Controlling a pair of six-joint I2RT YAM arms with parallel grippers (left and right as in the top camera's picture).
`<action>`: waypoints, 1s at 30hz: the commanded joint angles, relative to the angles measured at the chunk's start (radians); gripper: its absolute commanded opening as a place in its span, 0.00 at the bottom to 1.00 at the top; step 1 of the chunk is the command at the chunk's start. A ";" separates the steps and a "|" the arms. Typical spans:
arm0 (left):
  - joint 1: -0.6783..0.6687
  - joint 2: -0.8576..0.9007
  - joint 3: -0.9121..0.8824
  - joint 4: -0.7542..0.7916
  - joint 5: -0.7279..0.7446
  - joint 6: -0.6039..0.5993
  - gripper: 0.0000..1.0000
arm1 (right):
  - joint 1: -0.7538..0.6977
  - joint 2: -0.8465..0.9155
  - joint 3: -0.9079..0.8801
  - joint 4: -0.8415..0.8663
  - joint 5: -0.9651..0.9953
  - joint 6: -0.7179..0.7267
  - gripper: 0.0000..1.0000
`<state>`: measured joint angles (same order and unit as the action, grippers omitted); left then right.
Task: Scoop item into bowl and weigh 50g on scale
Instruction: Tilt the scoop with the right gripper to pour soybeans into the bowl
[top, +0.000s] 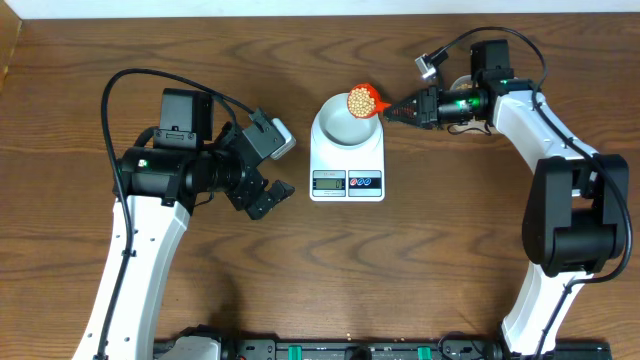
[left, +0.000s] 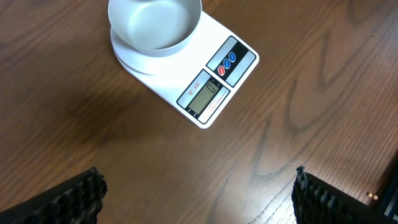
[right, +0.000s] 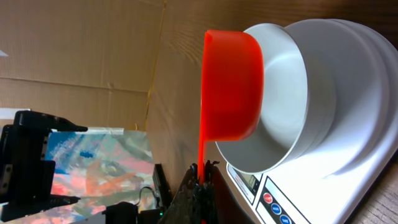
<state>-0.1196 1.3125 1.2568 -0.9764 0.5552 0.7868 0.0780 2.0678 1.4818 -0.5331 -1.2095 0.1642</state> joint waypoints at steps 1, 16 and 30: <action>0.003 -0.013 0.011 -0.003 0.009 0.013 0.98 | 0.008 0.007 0.001 0.003 -0.003 -0.024 0.01; 0.003 -0.013 0.011 -0.003 0.009 0.013 0.98 | 0.013 0.007 0.001 0.006 0.046 -0.122 0.01; 0.003 -0.013 0.011 -0.003 0.009 0.013 0.98 | 0.028 0.007 0.001 -0.002 0.097 -0.296 0.01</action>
<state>-0.1196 1.3125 1.2568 -0.9764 0.5552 0.7868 0.0978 2.0678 1.4818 -0.5335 -1.0855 -0.0593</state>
